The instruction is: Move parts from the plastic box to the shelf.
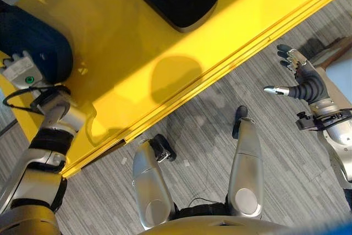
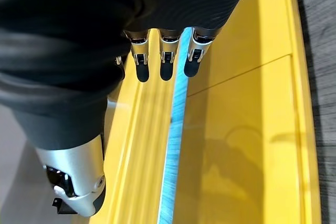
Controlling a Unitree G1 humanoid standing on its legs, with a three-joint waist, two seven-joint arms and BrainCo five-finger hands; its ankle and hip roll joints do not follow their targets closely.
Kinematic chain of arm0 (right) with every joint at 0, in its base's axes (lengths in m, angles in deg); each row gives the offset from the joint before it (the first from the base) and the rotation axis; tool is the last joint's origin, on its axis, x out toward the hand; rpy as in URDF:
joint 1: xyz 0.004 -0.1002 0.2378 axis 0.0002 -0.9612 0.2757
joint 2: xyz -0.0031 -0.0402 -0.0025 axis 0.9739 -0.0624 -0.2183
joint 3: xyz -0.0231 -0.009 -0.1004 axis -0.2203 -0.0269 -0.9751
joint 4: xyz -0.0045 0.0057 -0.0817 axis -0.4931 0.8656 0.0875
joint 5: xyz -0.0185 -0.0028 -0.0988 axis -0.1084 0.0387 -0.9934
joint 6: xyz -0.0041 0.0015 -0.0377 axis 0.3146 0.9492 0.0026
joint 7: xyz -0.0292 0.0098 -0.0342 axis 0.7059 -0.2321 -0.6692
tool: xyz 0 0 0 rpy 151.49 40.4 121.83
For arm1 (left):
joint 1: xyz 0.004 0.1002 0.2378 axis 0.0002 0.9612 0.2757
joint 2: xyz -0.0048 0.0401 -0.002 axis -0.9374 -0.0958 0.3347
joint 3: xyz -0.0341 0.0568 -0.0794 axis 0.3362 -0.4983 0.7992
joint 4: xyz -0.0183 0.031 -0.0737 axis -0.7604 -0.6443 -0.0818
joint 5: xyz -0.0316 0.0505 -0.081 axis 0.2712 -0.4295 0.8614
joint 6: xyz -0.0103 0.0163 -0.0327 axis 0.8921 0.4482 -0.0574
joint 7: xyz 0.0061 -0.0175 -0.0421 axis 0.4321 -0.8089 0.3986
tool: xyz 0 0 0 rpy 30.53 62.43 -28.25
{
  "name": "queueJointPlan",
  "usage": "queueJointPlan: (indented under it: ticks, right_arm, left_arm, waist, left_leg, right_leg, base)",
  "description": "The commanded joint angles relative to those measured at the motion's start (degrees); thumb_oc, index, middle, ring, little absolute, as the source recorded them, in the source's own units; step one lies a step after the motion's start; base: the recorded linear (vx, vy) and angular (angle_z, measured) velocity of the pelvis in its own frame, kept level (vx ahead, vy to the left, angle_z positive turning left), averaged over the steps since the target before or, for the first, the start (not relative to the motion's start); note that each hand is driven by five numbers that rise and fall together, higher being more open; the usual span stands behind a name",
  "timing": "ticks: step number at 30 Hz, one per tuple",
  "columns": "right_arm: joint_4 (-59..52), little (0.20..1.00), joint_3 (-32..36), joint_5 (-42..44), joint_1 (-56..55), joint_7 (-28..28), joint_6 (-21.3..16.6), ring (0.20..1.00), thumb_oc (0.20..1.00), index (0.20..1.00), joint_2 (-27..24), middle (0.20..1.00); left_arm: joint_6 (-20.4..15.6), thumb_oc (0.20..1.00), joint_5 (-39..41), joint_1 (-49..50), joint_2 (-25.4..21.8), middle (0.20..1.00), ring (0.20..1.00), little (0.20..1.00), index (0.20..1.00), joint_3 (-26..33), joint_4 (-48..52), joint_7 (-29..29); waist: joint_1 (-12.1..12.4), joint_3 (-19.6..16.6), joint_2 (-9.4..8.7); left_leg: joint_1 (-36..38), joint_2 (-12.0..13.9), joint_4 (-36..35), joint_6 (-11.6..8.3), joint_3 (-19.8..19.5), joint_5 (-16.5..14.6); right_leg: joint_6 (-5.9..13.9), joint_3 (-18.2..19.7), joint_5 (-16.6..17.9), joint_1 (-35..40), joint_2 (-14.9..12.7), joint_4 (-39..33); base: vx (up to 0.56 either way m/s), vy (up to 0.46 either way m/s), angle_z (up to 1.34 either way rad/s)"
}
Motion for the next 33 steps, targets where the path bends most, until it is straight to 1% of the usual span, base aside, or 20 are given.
queueJointPlan:
  ticks: [1,6,7,8,10,15,17,18,19,21,22,26,28,30,33]
  right_arm:
    - [-0.54,1.0,1.74,0.78,1.09,-1.63,-3.37,1.0,1.0,1.0,-0.68,1.0]
    - [-0.2,1.0,0.51,0.41,1.84,-3.28,-3.74,1.0,1.0,1.0,-0.06,1.0]
    - [-0.19,1.0,0.48,0.41,1.85,-3.29,-3.75,1.0,1.0,1.0,-0.07,1.0]
    - [0.24,1.0,0.04,0.22,2.22,-3.62,-3.95,1.0,1.0,1.0,0.19,1.0]
    - [0.58,1.0,-0.25,0.23,2.56,-3.7,-3.94,1.0,1.0,1.0,0.26,1.0]
    - [1.5,1.0,-1.18,-0.04,3.24,-4.43,-4.18,1.0,1.0,1.0,0.34,1.0]
    - [1.98,1.0,-2.11,-0.36,3.99,-5.4,-4.0,1.0,1.0,1.0,0.03,1.0]
    - [1.99,1.0,-2.09,-0.36,4.0,-5.4,-4.0,1.0,1.0,1.0,0.03,1.0]
    - [2.14,1.0,-2.21,-0.15,4.08,-5.45,-4.16,1.0,1.0,1.0,-0.09,1.0]
    - [2.2,1.0,-2.12,-0.13,4.05,-5.45,-4.21,1.0,1.0,1.0,-0.1,1.0]
    - [2.58,1.0,-2.57,0.03,3.99,-5.59,-4.98,1.0,1.0,1.0,0.14,1.0]
    - [2.67,1.0,-2.63,0.07,3.96,-5.58,-5.13,1.0,1.0,1.0,0.14,1.0]
    - [3.33,1.0,-3.31,0.0,4.12,-5.91,-5.69,1.0,1.0,1.0,0.43,1.0]
    - [3.82,1.0,-3.87,-0.09,4.14,-6.54,-6.09,1.0,1.0,1.0,0.79,1.0]
    - [4.04,1.0,-4.23,-0.18,3.91,-6.87,-6.68,1.0,1.0,1.0,0.87,1.0]
  left_arm:
    - [-1.19,0.2,-4.2,0.2,-1.99,0.2,0.2,0.2,0.2,2.05,-2.7,1.08]
    - [-3.47,0.2,-7.96,4.03,0.15,0.2,0.2,0.2,0.2,3.89,-0.88,1.89]
    - [-3.47,0.2,-7.99,4.08,0.15,0.2,0.2,0.2,0.2,3.93,-0.86,1.86]
    - [-4.59,0.2,-8.84,4.8,0.82,0.2,0.2,0.2,0.2,4.14,-0.94,1.87]
    - [-5.23,0.2,-10.35,5.47,1.73,0.2,0.2,0.2,0.2,4.21,-1.26,2.26]
    - [-5.51,0.2,-11.82,5.56,2.61,0.2,0.2,0.2,0.2,3.8,-1.77,3.06]
    - [-7.24,0.2,-13.57,3.6,2.56,0.2,0.2,0.2,0.2,3.26,-2.67,2.89]
    - [-7.24,0.2,-13.61,3.56,2.56,0.2,0.2,0.2,0.2,3.25,-2.68,2.85]
    - [-8.59,0.2,-14.74,2.73,2.63,0.2,0.2,0.2,0.2,2.78,-2.62,2.84]
    - [-8.71,0.2,-14.88,2.52,2.66,0.2,0.2,0.2,0.2,2.67,-2.77,2.73]
    - [-10.93,0.2,-17.33,1.92,3.45,0.2,0.2,0.2,0.2,1.05,-2.36,3.23]
    - [-11.26,0.2,-17.88,2.02,3.53,0.2,0.2,0.2,0.2,0.92,-2.23,3.13]
    - [-11.87,0.2,-20.48,2.98,4.14,0.2,0.2,0.2,0.2,-0.92,-0.35,3.05]
    - [-12.45,0.2,-23.27,4.16,4.51,0.2,0.2,0.2,0.2,-2.04,1.05,1.76]
    - [-13.11,0.2,-23.71,5.06,5.11,0.2,0.2,0.2,0.2,-2.75,1.16,2.31]
  waist:
    - [-0.03,-2.12,-0.84]
    - [0.97,-2.12,-0.73]
    - [0.94,-2.12,-0.73]
    - [1.4,-2.12,-0.56]
    - [1.52,-2.12,-0.53]
    - [1.61,-2.12,-0.42]
    - [1.46,-2.12,-0.46]
    - [1.47,-2.12,-0.46]
    - [1.27,-2.12,-0.56]
    - [1.34,-2.12,-0.53]
    - [1.21,-2.12,-0.68]
    - [1.24,-2.12,-0.67]
    - [1.51,-2.12,-0.68]
    - [1.79,-2.12,-0.6]
    - [1.94,-2.12,-0.59]
  left_leg:
    - [2.05,-5.0,-5.69,4.25,2.8,0.51]
    - [2.3,-5.91,-7.74,4.03,2.08,1.58]
    - [2.31,-5.92,-7.76,4.03,2.08,1.59]
    - [2.66,-6.16,-8.45,3.94,1.96,1.92]
    - [3.21,-6.47,-9.09,3.91,2.0,2.19]
    - [3.46,-6.62,-9.49,3.84,1.85,2.47]
    - [3.31,-6.53,-9.59,3.83,1.97,2.7]
    - [3.3,-6.53,-9.58,3.83,1.97,2.7]
    - [3.46,-6.53,-9.64,3.91,2.12,2.67]
    - [3.48,-6.56,-9.7,3.92,2.12,2.69]
    - [3.96,-6.48,-9.77,3.89,2.23,2.7]
    - [4.06,-6.47,-9.83,3.87,2.24,2.73]
    - [4.2,-6.48,-9.84,3.86,2.17,2.73]
    - [4.11,-6.51,-9.48,3.91,2.04,2.39]
    - [4.03,-6.5,-9.39,3.94,1.96,2.33]
  right_leg:
    - [1.14,2.75,2.22,-3.07,0.81,2.33]
    - [1.24,1.86,2.37,-2.18,0.75,0.2]
    - [1.24,1.85,2.37,-2.16,0.75,0.19]
    - [1.28,1.55,2.36,-1.62,0.54,-0.75]
    - [1.33,1.21,2.65,-0.88,0.35,-1.56]
    - [1.29,1.13,2.92,-0.44,0.15,-2.13]
    - [1.3,1.25,2.96,-0.54,-0.04,-2.17]
    - [1.3,1.26,2.96,-0.56,-0.04,-2.17]
    - [1.3,1.15,2.94,-0.34,-0.05,-2.34]
    - [1.3,1.12,2.95,-0.31,-0.06,-2.4]
    - [1.34,0.8,2.81,0.25,-0.13,-2.74]
    - [1.34,0.72,2.76,0.41,-0.11,-2.84]
    - [1.36,0.34,2.41,0.84,-0.22,-3.07]
    - [1.43,0.12,2.3,0.92,-0.32,-2.91]
    - [1.49,0.06,2.11,0.98,-0.39,-3.0]
  base:
    - [-0.07,-0.068,0.05]
    - [-0.06,-0.049,0.04]
    - [-0.06,-0.033,0.04]
    - [-0.04,-0.017,0.01]
    - [-0.03,-0.012,0.0]
    - [0.0,-0.001,0.01]
    - [-0.04,-0.006,0.01]
    - [0.0,0.0,0.0]
    - [0.0,0.0,0.0]
    - [0.0,0.0,0.0]
    - [0.0,0.0,0.0]
    - [0.0,0.0,0.0]
    - [0.01,-0.017,0.0]
    - [0.0,0.0,0.0]
    - [0.0,0.0,0.0]
